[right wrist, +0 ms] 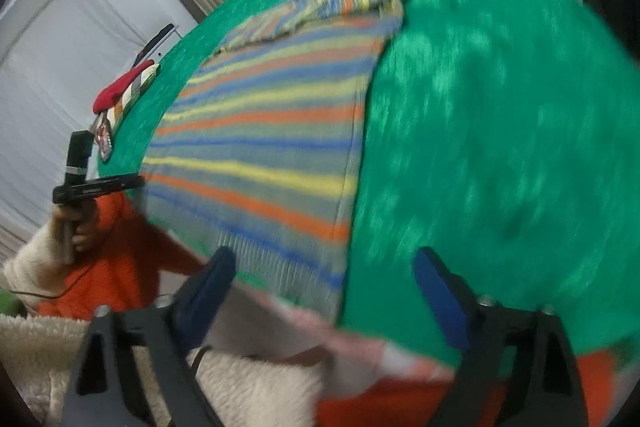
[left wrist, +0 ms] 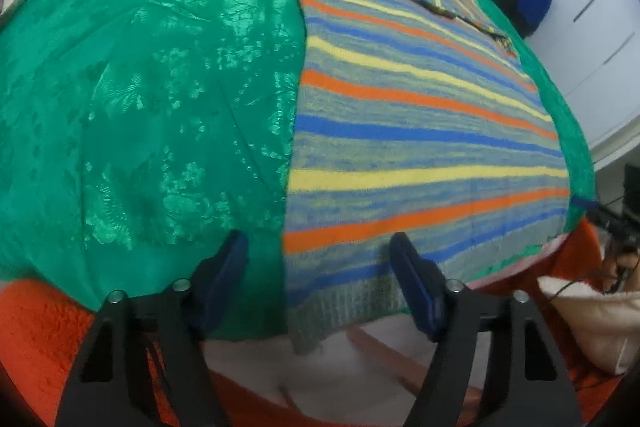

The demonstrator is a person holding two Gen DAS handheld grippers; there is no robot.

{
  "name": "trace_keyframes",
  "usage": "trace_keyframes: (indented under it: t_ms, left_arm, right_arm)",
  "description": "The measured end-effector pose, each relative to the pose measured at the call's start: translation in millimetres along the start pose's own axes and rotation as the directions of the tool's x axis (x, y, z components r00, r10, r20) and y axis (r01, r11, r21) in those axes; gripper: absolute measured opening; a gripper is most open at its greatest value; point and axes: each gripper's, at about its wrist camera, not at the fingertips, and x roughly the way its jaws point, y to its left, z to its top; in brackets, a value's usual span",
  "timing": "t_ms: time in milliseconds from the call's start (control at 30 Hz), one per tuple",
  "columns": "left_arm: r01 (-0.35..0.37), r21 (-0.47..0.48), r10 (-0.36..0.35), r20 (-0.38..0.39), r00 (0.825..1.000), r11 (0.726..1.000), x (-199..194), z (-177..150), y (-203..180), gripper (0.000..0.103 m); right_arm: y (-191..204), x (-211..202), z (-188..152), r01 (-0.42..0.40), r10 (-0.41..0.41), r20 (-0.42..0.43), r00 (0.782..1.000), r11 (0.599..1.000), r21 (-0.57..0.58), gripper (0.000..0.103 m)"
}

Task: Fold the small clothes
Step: 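Grasp the sweater hem with the left tool while the right tool grasps it too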

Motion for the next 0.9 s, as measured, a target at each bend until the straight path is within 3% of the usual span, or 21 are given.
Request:
trace_keyframes:
  t_ms: [133, 200, 267, 300, 333, 367, 400, 500, 733, 900]
  left_arm:
    - [0.038, 0.008, -0.038, -0.019, 0.999, 0.999, 0, -2, -2, 0.06]
    - [0.04, 0.022, -0.039, -0.039, 0.998, 0.999, 6, -6, -3, 0.06]
    - [0.023, 0.047, -0.02, -0.063, 0.998, 0.999, 13, -7, -10, 0.059]
    - [0.015, 0.063, -0.011, -0.071, 0.997, 0.998, 13, -8, -13, 0.056]
    - [0.016, 0.076, -0.01, -0.083, 0.997, 0.997, 13, -8, -16, 0.043]
    - [0.022, 0.082, -0.014, -0.101, 0.995, 0.996, 14, -9, -17, 0.021]
    - [0.035, 0.074, -0.026, -0.118, 0.993, 0.997, 15, -10, -16, 0.008]
    - [0.065, 0.031, -0.061, -0.112, 0.992, 0.997, 7, -12, -10, 0.004]
    - [0.159, -0.069, -0.16, -0.011, 0.987, 0.985, -41, -16, 6, 0.003]
    - [0.17, -0.088, -0.17, 0.007, 0.985, 0.982, -47, -19, 6, 0.003]
  right_arm:
    - [4, 17, -8, -0.011, 0.012, -0.03, 0.999, 1.0, 0.007, 0.069]
    - [5, 20, -4, -0.018, 0.018, -0.04, 0.999, 1.0, 0.003, 0.062]
    - [7, 29, 0, -0.012, 0.012, -0.064, 0.998, 1.0, 0.0, 0.051]
    - [10, 33, 3, -0.015, 0.014, -0.08, 0.997, 1.0, -0.01, 0.039]
    - [14, 39, 3, -0.004, 0.0, -0.113, 0.994, 0.999, -0.035, 0.021]
    - [19, 43, 3, 0.015, -0.022, -0.134, 0.991, 0.999, -0.052, 0.012]
    - [21, 47, 2, 0.032, -0.041, -0.153, 0.987, 0.998, -0.062, 0.007]
    - [24, 45, 3, 0.034, -0.042, -0.155, 0.987, 0.998, -0.052, 0.006]
    - [31, 1, 4, 0.033, -0.037, -0.085, 0.996, 0.999, -0.039, 0.005]
    - [34, -10, 4, 0.035, -0.038, -0.066, 0.997, 0.999, -0.041, 0.005]
